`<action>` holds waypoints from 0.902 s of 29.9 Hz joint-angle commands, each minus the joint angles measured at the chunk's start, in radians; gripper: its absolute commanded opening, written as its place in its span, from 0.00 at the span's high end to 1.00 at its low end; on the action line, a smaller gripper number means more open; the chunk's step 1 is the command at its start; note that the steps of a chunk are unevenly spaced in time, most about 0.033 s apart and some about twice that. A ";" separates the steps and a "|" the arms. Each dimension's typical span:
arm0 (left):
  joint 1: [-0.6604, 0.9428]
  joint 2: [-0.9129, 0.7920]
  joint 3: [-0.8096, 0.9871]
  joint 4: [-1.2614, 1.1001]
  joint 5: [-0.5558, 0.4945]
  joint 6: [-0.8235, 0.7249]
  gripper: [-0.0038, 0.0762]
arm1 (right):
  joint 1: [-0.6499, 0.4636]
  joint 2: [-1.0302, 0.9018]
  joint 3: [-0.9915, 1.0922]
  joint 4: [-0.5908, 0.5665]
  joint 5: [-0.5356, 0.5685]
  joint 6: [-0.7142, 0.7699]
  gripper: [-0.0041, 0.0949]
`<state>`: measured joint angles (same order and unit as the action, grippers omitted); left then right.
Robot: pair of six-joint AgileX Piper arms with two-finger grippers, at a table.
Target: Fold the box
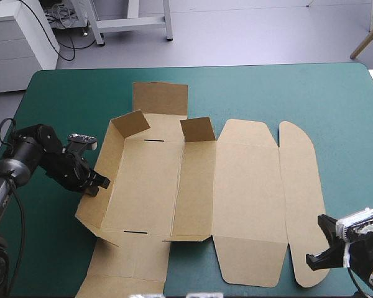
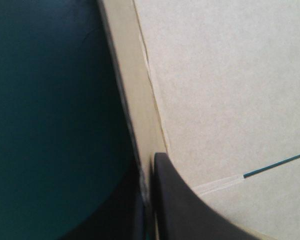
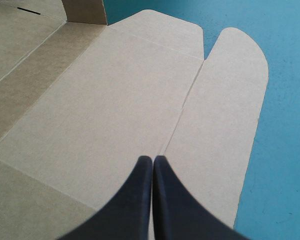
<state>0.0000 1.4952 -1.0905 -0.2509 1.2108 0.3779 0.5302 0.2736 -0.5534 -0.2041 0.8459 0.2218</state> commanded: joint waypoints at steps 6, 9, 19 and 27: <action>-0.039 -0.026 -0.034 0.033 0.029 -0.043 0.84 | -0.002 0.009 -0.024 -0.022 -0.045 -0.014 0.97; -0.039 -0.026 -0.071 0.035 0.091 -0.043 0.63 | -0.002 0.009 -0.024 -0.022 -0.038 -0.018 0.97; -0.039 -0.032 -0.284 0.007 0.086 -0.131 0.15 | -0.002 0.009 -0.024 -0.022 -0.038 -0.021 0.97; -0.039 -0.078 -0.453 -0.002 0.086 -0.139 0.15 | -0.002 0.009 -0.024 -0.022 -0.036 -0.021 0.97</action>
<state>-0.0326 1.4762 -1.4746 -0.2251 1.2342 0.2519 0.5302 0.2736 -0.5534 -0.2062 0.8685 0.2107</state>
